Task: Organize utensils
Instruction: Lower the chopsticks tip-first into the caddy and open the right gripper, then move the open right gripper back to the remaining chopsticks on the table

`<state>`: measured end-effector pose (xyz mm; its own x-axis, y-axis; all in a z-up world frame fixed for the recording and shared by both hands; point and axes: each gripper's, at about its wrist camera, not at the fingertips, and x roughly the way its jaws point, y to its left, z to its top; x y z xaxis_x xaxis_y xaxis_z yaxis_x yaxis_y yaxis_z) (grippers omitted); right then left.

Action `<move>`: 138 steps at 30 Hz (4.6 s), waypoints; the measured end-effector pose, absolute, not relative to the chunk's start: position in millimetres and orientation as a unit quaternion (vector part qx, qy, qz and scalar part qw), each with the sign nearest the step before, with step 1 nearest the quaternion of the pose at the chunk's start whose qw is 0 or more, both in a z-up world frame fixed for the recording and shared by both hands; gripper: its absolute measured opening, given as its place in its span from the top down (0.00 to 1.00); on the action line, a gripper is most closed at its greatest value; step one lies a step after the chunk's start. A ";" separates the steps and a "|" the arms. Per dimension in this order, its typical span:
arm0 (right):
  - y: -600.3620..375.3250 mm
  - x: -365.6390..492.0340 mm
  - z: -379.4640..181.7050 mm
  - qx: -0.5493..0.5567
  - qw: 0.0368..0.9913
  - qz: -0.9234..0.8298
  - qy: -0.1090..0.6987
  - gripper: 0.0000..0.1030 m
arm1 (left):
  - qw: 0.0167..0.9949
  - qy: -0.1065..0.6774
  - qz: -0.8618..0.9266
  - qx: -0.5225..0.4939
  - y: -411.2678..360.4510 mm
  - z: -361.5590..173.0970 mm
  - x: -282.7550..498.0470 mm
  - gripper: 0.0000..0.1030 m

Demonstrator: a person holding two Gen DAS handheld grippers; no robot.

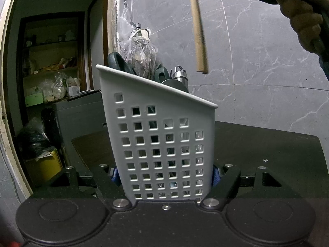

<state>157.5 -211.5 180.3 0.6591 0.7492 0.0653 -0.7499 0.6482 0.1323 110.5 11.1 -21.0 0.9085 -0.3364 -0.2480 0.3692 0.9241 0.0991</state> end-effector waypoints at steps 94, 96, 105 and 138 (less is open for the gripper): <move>-233.6 187.7 83.3 0.090 0.953 0.280 0.076 0.00 | 0.971 0.116 -0.191 0.086 25.0 -17.3 112.0 0.24; -240.1 218.3 80.1 0.098 0.956 0.248 0.123 0.00 | 0.970 0.118 -0.193 0.087 25.0 -17.5 112.9 0.24; -229.5 376.8 32.2 0.131 0.912 0.168 0.352 0.00 | 0.969 0.125 -0.193 0.090 19.1 -14.3 118.4 0.24; -216.1 392.5 -3.0 -0.053 0.880 0.288 0.374 0.29 | 0.969 0.121 -0.192 0.095 13.5 -23.9 119.3 0.24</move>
<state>392.5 -216.1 -3.0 0.5548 0.4663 -0.6890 -0.5459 0.8290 0.1214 119.3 13.5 -23.9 0.8966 -0.3497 -0.2716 0.3957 0.9082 0.1368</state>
